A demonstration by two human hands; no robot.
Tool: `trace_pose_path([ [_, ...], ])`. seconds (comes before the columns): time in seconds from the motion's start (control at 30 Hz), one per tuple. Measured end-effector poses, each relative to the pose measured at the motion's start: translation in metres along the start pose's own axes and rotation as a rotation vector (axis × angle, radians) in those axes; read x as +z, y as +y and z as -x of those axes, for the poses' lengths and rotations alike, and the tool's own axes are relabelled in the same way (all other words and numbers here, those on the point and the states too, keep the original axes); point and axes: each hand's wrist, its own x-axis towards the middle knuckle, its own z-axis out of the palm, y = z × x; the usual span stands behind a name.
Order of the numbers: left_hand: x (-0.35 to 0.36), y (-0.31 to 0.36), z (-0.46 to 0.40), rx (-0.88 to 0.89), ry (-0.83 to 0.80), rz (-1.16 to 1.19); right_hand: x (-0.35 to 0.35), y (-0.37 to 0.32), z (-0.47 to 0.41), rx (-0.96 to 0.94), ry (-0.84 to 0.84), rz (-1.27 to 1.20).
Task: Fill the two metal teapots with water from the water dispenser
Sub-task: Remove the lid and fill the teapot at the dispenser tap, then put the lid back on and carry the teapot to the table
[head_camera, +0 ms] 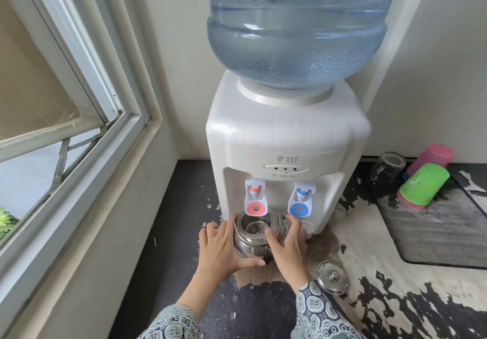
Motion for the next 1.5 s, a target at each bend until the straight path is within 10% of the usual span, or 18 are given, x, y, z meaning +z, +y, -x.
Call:
trace_pose_path([
  [0.47, 0.028, 0.016, 0.044, 0.113, 0.149, -0.045, -0.015, 0.042, 0.050, -0.035, -0.050, -0.272],
  [0.8, 0.044, 0.018, 0.059, 0.079, -0.062, -0.101, -0.028, 0.073, 0.068, 0.021, -0.184, -0.163],
  [1.13, 0.045, 0.020, 0.058, 0.056, -0.114, -0.071, -0.081, 0.101, 0.030, -0.019, -0.025, 0.706],
  [1.5, 0.046, 0.020, 0.056, 0.047, -0.164, -0.076, -0.060, 0.034, 0.026, -0.353, 0.106, 0.255],
])
